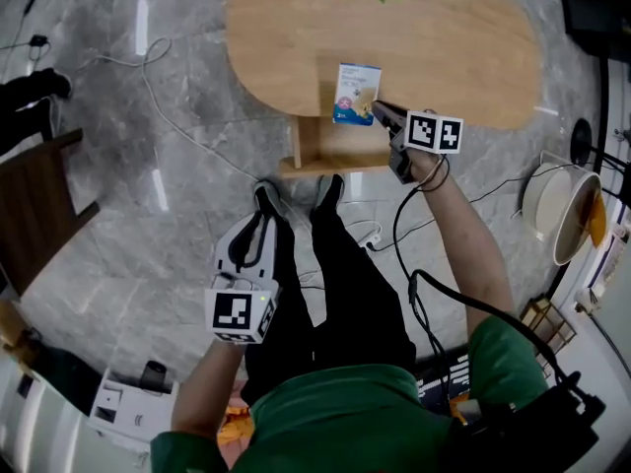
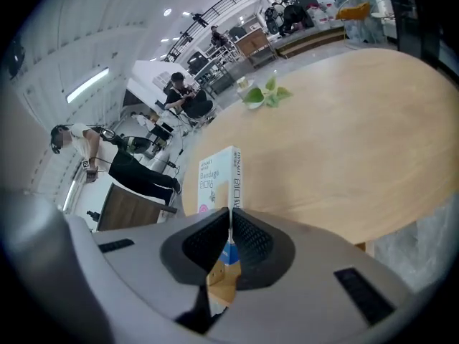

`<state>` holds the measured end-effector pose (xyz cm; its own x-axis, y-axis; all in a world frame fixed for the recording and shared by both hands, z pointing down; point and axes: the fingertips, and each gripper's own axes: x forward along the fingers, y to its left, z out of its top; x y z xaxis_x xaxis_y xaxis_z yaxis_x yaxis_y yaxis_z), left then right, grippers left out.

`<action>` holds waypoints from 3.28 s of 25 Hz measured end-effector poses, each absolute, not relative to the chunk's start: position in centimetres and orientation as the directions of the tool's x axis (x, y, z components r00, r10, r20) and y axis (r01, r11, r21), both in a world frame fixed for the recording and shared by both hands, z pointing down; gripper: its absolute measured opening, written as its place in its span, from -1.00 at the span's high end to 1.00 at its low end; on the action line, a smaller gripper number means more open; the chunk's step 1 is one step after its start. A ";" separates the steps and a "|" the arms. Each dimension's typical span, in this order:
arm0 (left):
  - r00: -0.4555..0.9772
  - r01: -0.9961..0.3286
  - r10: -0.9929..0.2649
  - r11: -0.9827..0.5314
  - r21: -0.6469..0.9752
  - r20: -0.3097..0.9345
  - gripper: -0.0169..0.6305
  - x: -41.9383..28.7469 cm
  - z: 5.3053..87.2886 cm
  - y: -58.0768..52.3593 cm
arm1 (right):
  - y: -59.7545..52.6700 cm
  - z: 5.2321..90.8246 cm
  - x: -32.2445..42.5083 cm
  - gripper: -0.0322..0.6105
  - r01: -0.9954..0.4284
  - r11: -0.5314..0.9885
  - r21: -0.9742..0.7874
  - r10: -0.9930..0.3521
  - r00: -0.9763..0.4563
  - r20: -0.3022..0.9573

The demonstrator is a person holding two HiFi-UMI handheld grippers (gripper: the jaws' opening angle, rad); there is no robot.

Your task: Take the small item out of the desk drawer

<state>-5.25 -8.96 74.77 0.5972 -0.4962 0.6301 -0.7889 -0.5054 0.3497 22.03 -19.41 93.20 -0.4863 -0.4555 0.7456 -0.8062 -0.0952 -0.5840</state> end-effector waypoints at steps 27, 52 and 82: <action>0.490 -0.870 -0.557 -0.366 0.331 0.671 0.73 -7.5 75.2 -8.3 | -31.3 97.4 23.9 0.26 -0.809 -0.172 -0.563 -0.482 -0.429 0.764; 0.523 -0.850 -0.758 -0.497 0.174 0.390 0.73 -6.5 51.3 -18.6 | -21.0 52.0 19.1 0.70 -0.962 0.183 -0.203 -0.892 -0.250 0.377; 0.487 -0.873 -0.872 -0.486 -0.035 -0.052 0.73 -13.1 23.9 -16.5 | -14.4 22.7 7.2 0.77 -0.924 0.381 0.033 -0.922 -0.382 -0.063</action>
